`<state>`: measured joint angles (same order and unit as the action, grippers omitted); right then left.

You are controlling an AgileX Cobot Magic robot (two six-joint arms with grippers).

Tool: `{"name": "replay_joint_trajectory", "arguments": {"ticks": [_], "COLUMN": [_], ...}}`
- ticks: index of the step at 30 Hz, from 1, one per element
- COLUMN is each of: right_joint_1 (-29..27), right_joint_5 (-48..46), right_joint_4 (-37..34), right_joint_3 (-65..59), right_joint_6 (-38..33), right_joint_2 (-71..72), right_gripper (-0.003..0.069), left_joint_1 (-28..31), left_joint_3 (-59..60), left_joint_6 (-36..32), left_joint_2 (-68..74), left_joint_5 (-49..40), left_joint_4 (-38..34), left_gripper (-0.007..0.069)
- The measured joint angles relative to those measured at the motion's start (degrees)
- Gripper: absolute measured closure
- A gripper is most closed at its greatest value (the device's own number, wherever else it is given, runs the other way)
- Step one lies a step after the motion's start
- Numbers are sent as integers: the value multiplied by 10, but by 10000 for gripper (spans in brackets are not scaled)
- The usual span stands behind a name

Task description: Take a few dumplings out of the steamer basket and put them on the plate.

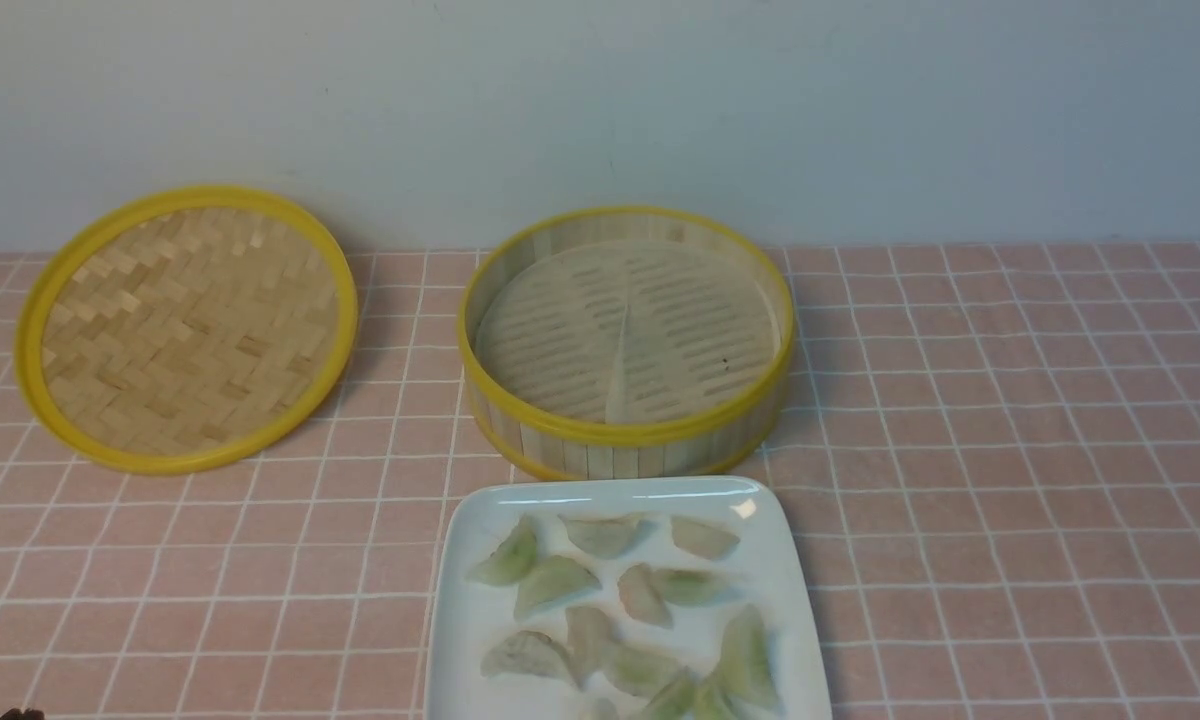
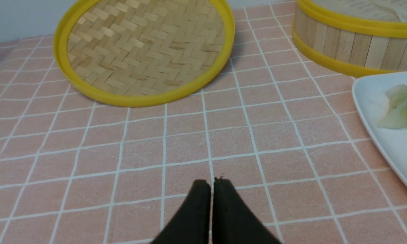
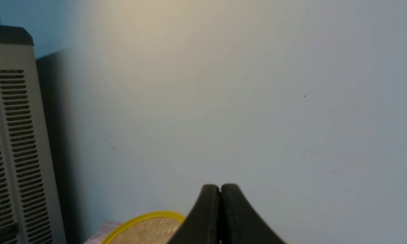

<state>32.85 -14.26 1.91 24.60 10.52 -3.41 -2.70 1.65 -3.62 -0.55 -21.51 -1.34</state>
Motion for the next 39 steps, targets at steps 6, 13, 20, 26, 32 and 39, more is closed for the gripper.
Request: {"name": "replay_joint_trajectory", "arguments": {"ticks": [6,13,20,26,32,39], "right_joint_1": [0,0,-59,-245,-316,-317], "right_joint_5": [0,0,-1,-29,-78,-79], "right_joint_4": [-4,-47,-19,-7,9,9], "right_joint_3": [0,-19,-85,-193,-258,-258], "right_joint_6": [0,-19,-25,-27,-27,-25], "right_joint_2": [0,0,21,30,40,40], "right_gripper": [673,673,673,673,673,673], "left_joint_1": [0,0,0,0,1,1], "left_joint_3": [0,0,0,0,0,0], "left_joint_6": [0,0,0,0,0,0], "left_joint_2": [0,0,0,0,0,0], "left_joint_5": [0,-1,-1,-2,-2,-2], "left_joint_4": [0,0,0,0,0,0], "left_gripper": [631,631,631,631,631,631]}}
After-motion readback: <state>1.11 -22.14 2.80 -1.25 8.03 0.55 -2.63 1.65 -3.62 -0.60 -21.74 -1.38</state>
